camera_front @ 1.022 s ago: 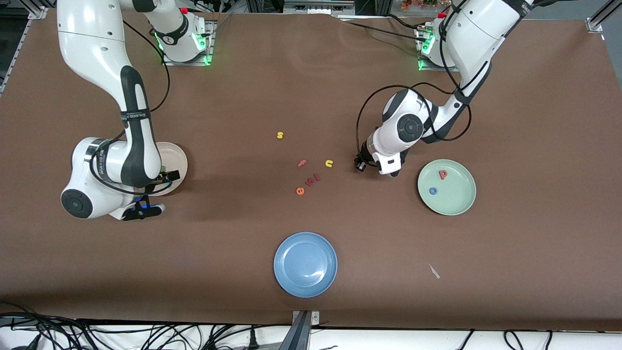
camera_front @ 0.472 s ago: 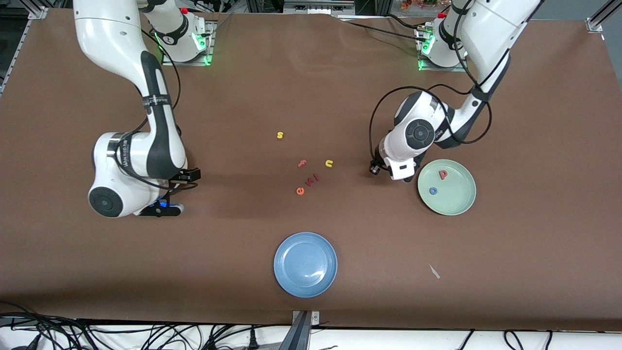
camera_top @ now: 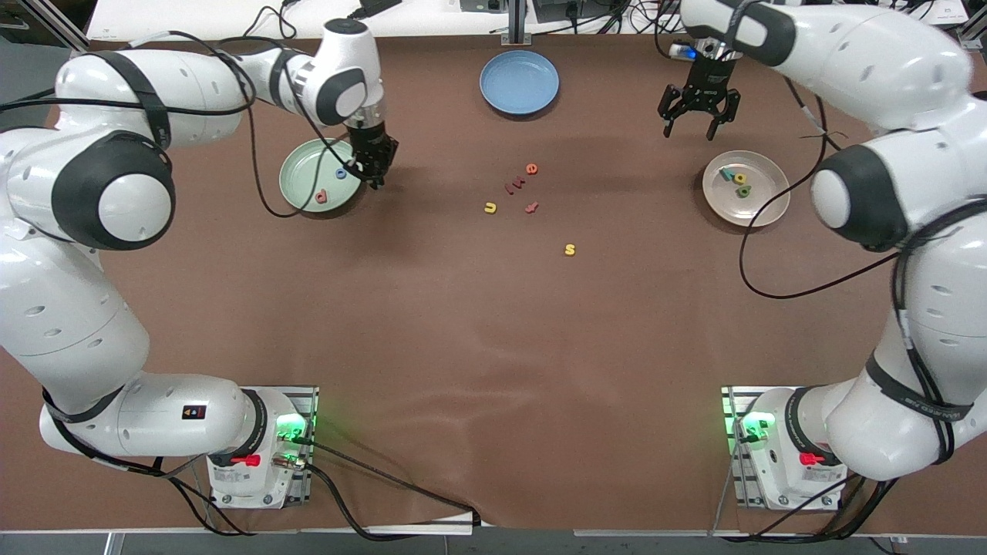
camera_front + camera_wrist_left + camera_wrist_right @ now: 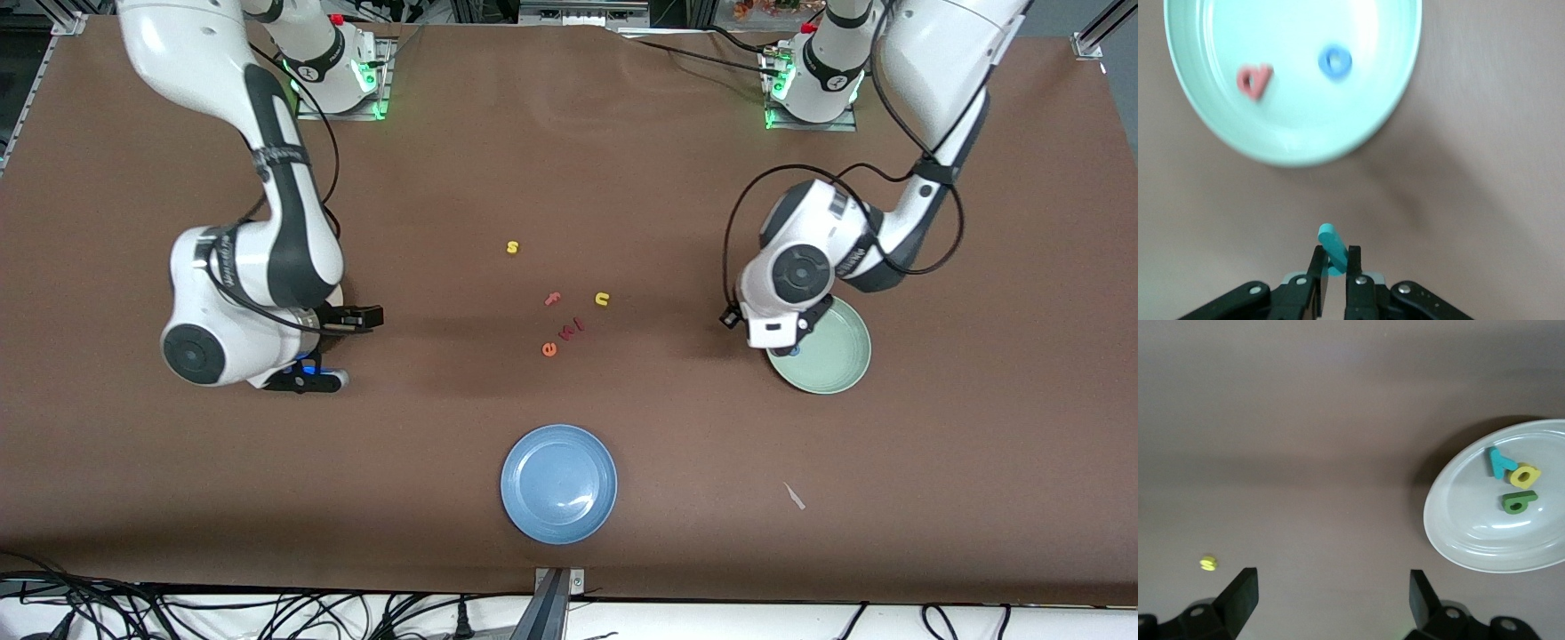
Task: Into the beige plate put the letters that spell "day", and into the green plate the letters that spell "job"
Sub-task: 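Release the cyan j into the green plate while the right gripper withdraws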
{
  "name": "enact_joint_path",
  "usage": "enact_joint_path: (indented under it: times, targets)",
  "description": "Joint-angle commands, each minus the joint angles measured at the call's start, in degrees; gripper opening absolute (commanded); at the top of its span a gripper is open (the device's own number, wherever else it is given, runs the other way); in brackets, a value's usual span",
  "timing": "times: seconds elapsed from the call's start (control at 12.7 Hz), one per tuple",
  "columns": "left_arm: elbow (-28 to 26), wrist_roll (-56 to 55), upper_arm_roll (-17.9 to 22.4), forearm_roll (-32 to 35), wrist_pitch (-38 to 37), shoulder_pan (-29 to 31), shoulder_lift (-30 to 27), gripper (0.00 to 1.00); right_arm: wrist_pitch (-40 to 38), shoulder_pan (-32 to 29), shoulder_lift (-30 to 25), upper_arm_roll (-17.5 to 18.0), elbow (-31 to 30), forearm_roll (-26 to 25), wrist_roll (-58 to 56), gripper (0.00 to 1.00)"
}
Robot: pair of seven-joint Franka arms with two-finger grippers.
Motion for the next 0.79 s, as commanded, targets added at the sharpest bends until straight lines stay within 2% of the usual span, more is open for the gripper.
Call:
enact_joint_path:
  times: [0.0, 0.08, 0.24, 0.47, 0.71]
  targets:
    - [1.41, 11.13, -0.56, 2.18, -1.33, 6.40, 0.49, 0.00, 6.31, -11.52, -12.03, 12.17, -12.70, -9.26, 0.90, 1.00]
    - [1.76, 14.65, -0.38, 2.27, -1.33, 8.25, 1.19, 0.00, 6.32, -13.29, -14.58, 13.86, -14.38, -12.53, 0.72, 1.00]
    - [3.17, 20.55, -0.29, 2.27, -0.98, 11.06, 3.47, 0.00, 6.59, -18.47, -22.56, 17.12, -17.46, -13.44, 0.54, 1.00]
    - [5.88, 24.87, -0.21, 2.97, -0.71, 13.10, 7.86, 0.00, 5.89, -19.11, -33.91, 17.13, -21.94, -14.14, 0.80, 1.00]
    - [8.88, 24.88, -0.12, 2.97, -0.80, 13.19, 11.04, 0.00, -0.94, -19.55, -34.92, 16.43, -17.32, -15.02, 0.63, 1.00]
